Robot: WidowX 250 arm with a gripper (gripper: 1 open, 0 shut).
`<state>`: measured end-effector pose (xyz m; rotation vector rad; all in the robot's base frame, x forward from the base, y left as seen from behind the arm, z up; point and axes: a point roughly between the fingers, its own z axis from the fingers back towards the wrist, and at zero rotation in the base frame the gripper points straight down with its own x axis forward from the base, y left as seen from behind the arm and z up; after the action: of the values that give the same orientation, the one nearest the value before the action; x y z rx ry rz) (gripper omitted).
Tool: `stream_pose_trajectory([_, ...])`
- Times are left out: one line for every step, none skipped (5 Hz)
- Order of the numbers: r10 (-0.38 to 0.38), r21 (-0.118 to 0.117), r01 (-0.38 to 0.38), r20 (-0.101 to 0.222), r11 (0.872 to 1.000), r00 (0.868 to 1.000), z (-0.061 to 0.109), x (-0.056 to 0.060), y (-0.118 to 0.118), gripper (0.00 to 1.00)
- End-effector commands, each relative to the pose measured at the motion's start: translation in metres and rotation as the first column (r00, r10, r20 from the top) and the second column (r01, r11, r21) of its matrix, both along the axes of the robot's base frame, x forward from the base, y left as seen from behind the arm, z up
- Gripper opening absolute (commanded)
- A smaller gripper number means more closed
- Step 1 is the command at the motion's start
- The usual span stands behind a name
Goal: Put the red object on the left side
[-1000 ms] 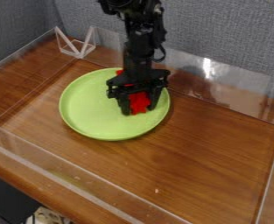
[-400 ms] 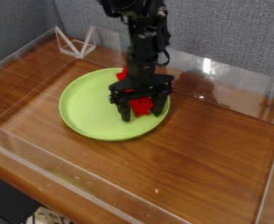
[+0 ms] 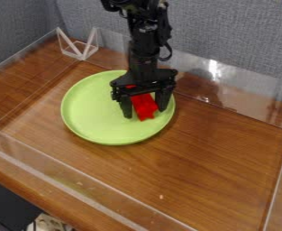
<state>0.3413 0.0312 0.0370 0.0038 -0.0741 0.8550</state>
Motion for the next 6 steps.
stream_pose_trajectory([0.012,0.0,-0.012,0.081,1.0,0.997,0.042,0.0,0.005,0.0])
stream_pose_trajectory([-0.121,0.0,0.122,0.148,0.993,0.982,0.081,0.001,0.004,0.0])
stream_pose_trajectory([-0.242,0.018,0.243,0.184,0.97,0.953,0.113,-0.009,0.018,0.0])
stream_pose_trajectory([-0.346,0.053,0.342,0.178,0.938,0.921,0.115,-0.029,0.038,0.0])
stream_pose_trajectory([-0.447,0.112,0.435,0.131,0.893,0.885,0.092,-0.049,0.06,0.0])
stream_pose_trajectory([-0.494,0.146,0.48,0.082,0.865,0.865,0.086,-0.071,0.081,0.0])
